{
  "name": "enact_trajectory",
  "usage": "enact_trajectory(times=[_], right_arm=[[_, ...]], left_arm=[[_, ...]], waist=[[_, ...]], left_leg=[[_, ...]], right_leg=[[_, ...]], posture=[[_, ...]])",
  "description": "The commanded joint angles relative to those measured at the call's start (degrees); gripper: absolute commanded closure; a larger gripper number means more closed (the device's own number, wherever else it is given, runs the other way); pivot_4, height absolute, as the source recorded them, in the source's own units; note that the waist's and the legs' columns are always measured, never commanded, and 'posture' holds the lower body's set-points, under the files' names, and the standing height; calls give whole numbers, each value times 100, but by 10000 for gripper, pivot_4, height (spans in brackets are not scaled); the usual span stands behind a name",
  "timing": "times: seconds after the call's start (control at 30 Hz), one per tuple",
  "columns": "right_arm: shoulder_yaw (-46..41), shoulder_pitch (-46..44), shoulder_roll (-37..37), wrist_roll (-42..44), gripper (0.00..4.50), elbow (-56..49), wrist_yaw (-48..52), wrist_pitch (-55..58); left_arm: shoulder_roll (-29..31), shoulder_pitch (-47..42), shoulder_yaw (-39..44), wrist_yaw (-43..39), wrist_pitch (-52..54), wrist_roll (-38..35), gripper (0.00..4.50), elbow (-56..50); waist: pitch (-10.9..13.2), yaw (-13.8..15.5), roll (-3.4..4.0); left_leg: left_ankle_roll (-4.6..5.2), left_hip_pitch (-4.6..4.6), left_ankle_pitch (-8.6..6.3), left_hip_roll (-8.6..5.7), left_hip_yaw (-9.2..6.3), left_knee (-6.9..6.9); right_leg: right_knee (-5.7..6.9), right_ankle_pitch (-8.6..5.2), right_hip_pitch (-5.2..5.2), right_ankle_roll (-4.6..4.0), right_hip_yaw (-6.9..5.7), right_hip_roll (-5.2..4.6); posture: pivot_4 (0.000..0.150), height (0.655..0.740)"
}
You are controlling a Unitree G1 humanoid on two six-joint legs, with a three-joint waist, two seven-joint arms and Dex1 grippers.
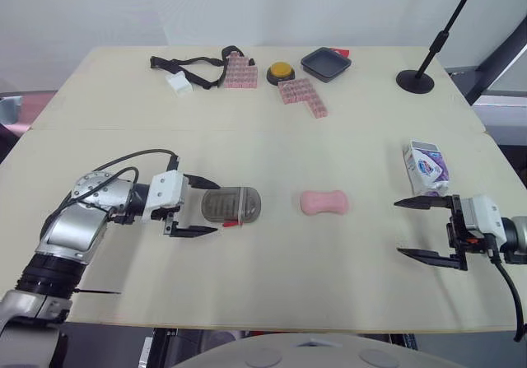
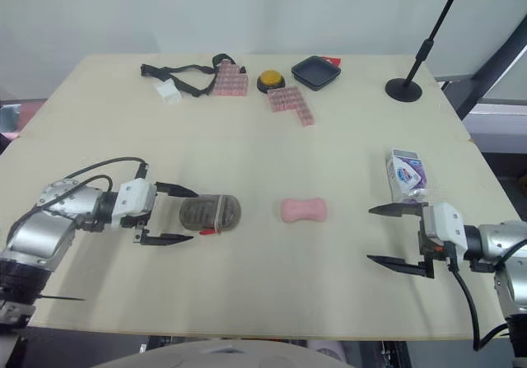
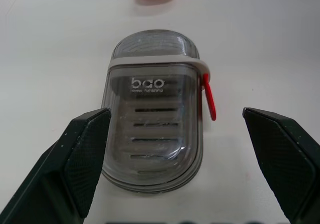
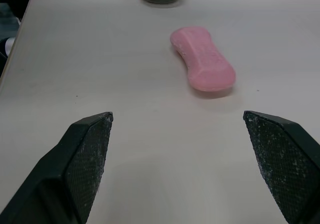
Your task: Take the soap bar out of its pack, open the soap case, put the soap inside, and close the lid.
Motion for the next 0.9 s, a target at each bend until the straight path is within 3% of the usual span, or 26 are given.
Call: enact_trajectory(times=[0.03,0.43,0.9], right_arm=[[-36,15,-89,130,209,-298,-65,-6],[-10,277,-152,128,209,-888,-451,253],[-3,307,-180,55,209,-670,-429,92]], left_arm=[[-53,-289,-137,7,-268,251,0,292],[-384,-558,-614,222,-700,762,0,704],[-487,-554,-634,317,-406,720,0,699]], waist=[[0,2,0],[0,15,0],[0,-5,0]], left_leg=[[0,-1,0,0,0,0],[6,-9,1,-2,1,2],[9,-12,1,-1,2,2]], right_leg=[[0,0,0,-1,-1,-1],[-3,-1,2,-2,-15,-11],[-4,-2,1,-3,-19,-13]], posture=[[1500,7400],[1500,7400],[1500,7400]])
